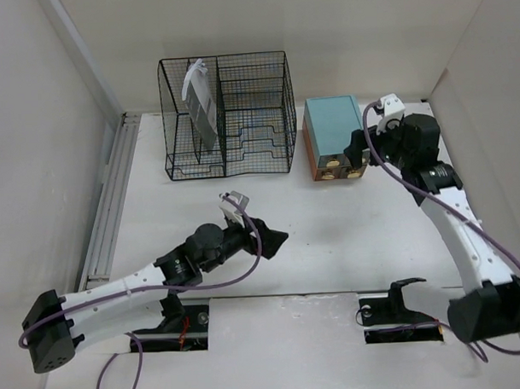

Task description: Organize the desk

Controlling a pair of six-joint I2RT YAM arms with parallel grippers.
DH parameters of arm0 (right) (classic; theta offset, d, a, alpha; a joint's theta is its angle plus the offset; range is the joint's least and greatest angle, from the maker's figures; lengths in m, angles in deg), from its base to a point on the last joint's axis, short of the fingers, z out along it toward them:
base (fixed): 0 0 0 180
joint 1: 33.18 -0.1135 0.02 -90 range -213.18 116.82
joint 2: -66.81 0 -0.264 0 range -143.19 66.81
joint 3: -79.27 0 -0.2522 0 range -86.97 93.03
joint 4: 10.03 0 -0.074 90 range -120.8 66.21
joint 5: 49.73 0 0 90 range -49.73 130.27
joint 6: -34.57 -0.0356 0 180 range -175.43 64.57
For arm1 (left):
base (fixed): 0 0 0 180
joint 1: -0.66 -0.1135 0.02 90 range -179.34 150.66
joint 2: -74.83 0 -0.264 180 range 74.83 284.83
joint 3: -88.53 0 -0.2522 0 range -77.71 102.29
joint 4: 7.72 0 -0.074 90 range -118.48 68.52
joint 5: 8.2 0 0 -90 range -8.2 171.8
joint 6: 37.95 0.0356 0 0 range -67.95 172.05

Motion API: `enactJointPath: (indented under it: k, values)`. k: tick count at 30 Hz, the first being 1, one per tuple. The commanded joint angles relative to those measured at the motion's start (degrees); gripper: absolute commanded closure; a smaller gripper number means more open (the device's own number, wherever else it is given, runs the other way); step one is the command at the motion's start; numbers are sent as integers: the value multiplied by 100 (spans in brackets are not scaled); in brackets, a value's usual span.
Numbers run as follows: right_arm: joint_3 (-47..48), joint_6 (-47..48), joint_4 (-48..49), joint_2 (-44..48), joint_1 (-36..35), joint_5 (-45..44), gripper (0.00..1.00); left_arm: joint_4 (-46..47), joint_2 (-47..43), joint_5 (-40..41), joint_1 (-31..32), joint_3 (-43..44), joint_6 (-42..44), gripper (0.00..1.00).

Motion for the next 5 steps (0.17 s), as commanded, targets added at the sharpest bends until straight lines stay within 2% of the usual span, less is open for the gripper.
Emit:
enactJointPath:
  k: [1,5]
  values:
    - [345,113,318,695,-521,-1854,0,104,152,120,35,623,258,0]
    - [607,-529,365,864,-847,-2717,0,-144,495,182,35,1159,311,0]
